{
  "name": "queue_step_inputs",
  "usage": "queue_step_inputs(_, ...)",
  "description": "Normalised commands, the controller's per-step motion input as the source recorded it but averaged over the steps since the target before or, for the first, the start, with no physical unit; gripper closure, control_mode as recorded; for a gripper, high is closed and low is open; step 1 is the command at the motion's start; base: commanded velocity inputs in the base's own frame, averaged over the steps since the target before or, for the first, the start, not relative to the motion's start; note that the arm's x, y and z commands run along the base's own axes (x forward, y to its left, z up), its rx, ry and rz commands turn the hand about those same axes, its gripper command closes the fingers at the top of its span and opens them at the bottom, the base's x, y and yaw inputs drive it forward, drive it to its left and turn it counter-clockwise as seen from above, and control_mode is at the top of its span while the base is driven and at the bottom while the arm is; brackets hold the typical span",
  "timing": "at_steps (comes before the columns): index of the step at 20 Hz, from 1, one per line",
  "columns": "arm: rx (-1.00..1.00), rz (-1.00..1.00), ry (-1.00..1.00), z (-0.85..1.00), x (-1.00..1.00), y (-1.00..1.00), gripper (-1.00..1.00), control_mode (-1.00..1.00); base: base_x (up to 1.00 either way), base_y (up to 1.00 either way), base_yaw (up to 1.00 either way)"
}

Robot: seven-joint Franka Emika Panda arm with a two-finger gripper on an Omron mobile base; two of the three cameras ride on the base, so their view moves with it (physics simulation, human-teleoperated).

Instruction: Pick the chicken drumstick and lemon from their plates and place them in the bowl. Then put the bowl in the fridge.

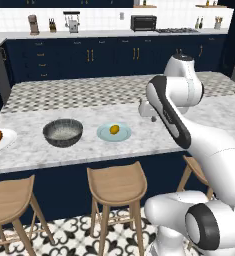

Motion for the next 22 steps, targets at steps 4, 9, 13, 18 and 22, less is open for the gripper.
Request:
queue_step_inputs(4, 0.00, 0.00, 0.00, 0.00, 0.00, 0.01, -1.00, 1.00, -0.04, 0.11, 0.00)
queue_step_inputs(9, 0.00, 0.00, 0.00, 0.00, 0.00, 0.00, -1.00, 1.00, 0.02, 0.94, -0.03)
queue_step_inputs(13, 0.00, 0.00, 0.00, 0.00, 0.00, 0.00, -1.00, 1.00, 0.15, 1.00, -0.06)
queue_step_inputs(18, 0.00, 0.00, 0.00, 0.00, 0.00, 0.00, -1.00, 1.00, 0.36, 0.83, -0.09)
queue_step_inputs(22, 0.00, 0.00, 0.00, 0.00, 0.00, 0.00, -1.00, 1.00, 0.44, 0.84, -0.10)
